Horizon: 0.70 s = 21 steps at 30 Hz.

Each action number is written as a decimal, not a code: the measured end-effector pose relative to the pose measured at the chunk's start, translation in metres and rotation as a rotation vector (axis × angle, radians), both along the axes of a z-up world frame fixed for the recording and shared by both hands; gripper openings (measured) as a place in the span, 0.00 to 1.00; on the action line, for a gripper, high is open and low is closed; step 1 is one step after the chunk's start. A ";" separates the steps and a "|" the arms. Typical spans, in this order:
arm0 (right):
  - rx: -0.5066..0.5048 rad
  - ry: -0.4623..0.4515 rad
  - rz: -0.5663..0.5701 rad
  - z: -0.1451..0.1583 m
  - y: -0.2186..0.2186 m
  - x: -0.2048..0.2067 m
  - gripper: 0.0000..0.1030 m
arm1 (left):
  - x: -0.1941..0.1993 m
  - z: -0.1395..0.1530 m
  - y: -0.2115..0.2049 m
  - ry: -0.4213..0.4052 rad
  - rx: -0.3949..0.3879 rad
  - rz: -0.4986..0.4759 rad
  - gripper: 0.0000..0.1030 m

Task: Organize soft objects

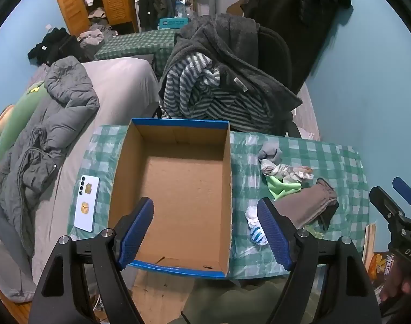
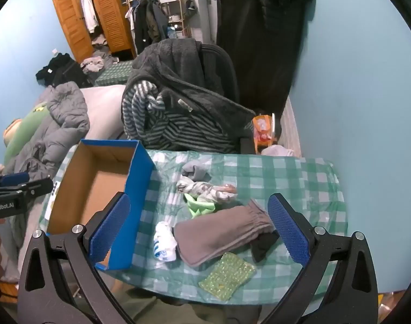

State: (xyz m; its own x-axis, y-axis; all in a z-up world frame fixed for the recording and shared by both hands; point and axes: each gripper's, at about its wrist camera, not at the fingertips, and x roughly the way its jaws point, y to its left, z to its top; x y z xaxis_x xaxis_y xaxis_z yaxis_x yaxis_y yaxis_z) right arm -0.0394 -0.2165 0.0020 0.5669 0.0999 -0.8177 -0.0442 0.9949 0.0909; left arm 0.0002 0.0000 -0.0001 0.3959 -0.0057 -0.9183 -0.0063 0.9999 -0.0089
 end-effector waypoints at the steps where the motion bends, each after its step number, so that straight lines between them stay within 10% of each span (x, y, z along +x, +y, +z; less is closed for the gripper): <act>1: 0.000 0.001 0.000 0.000 0.000 0.000 0.98 | 0.000 0.000 0.000 0.001 -0.002 0.002 0.78; 21: -0.005 0.003 0.000 -0.002 -0.001 -0.001 0.98 | -0.004 0.003 0.001 -0.016 -0.020 0.027 0.78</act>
State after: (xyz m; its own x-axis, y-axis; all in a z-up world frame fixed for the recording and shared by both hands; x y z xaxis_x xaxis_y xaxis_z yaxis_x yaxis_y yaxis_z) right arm -0.0406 -0.2170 -0.0001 0.5644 0.0959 -0.8199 -0.0438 0.9953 0.0863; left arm -0.0036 0.0012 0.0031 0.4105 -0.0127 -0.9118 -0.0332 0.9990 -0.0289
